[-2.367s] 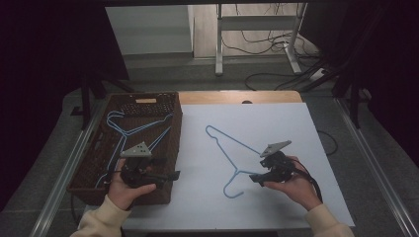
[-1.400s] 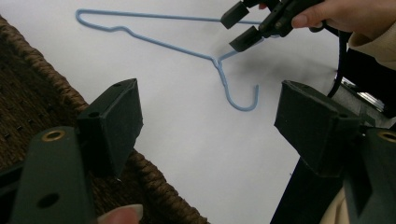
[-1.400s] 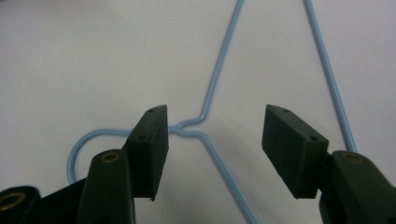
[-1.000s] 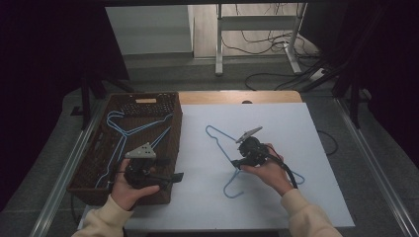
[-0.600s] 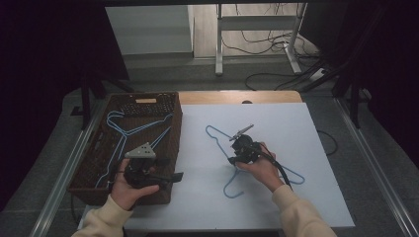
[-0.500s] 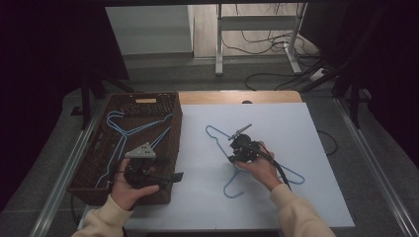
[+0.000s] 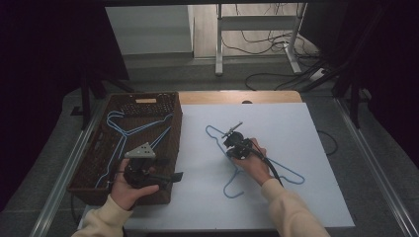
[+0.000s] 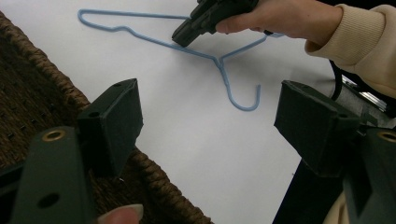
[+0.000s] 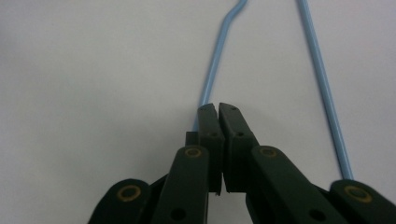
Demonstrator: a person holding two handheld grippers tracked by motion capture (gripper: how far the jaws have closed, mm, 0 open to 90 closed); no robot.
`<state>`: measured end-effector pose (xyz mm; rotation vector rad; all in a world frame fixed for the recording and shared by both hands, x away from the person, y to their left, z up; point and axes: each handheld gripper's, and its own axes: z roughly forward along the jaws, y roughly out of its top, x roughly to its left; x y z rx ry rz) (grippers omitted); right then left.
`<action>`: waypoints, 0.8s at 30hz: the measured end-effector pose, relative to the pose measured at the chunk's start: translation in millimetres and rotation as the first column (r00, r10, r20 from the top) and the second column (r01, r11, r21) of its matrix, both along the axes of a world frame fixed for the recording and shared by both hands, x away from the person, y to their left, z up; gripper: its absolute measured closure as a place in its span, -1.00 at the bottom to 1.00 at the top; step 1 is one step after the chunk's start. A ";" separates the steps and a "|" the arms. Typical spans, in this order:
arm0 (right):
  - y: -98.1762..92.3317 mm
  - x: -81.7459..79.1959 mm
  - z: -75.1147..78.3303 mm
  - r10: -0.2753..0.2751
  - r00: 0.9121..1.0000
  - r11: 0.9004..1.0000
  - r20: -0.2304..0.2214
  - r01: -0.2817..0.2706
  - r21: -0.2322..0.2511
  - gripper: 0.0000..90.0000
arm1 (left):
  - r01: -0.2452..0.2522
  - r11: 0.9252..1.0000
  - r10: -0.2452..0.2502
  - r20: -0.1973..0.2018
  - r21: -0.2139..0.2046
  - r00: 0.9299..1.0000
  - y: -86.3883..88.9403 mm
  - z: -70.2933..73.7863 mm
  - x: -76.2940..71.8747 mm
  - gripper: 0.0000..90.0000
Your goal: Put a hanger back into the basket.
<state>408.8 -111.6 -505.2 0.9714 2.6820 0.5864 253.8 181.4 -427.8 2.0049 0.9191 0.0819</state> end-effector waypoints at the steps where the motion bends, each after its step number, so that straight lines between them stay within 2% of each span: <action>1: 0.0 0.0 0.0 0.000 1.000 1.000 0.000 0.000 0.000 0.98 | 0.000 1.000 0.000 0.000 0.000 1.000 0.0 0.0 0.0 -0.49; 4: 4.0 -2.7 -0.8 0.017 1.000 1.000 0.005 -0.017 -0.008 0.99 | 0.000 1.000 0.000 0.000 0.000 1.000 0.5 0.0 -0.1 -0.49; 9: 7.2 -10.3 -0.2 0.073 0.997 0.997 -0.025 -0.073 -0.003 0.99 | 0.002 1.000 -0.002 0.000 0.002 1.000 0.4 -0.2 0.2 -0.49; 12: 10.5 -20.9 0.6 0.123 0.991 0.992 -0.056 -0.123 -0.002 0.99 | 0.003 1.000 -0.003 -0.001 0.001 1.000 1.0 -0.6 0.3 -0.49; 13: 10.5 -20.9 0.6 0.123 0.991 0.992 -0.056 -0.123 -0.002 0.99 | 0.003 1.000 -0.003 -0.001 0.001 1.000 1.0 -0.6 0.3 -0.49; 14: 11.4 -30.0 0.5 0.148 0.987 0.989 -0.061 -0.149 -0.005 0.99 | 0.003 1.000 -0.003 -0.002 0.001 1.000 1.7 -0.9 0.5 -0.49; 19: 8.6 -49.3 0.6 0.184 0.979 0.983 -0.087 -0.184 0.006 1.00 | 0.004 1.000 -0.004 -0.004 -0.001 1.000 1.3 -1.2 1.1 -0.48; 24: 4.8 -59.6 1.7 0.207 0.972 0.978 -0.112 -0.207 0.010 1.00 | 0.010 1.000 -0.010 -0.007 0.000 1.000 0.1 -1.4 1.5 -0.49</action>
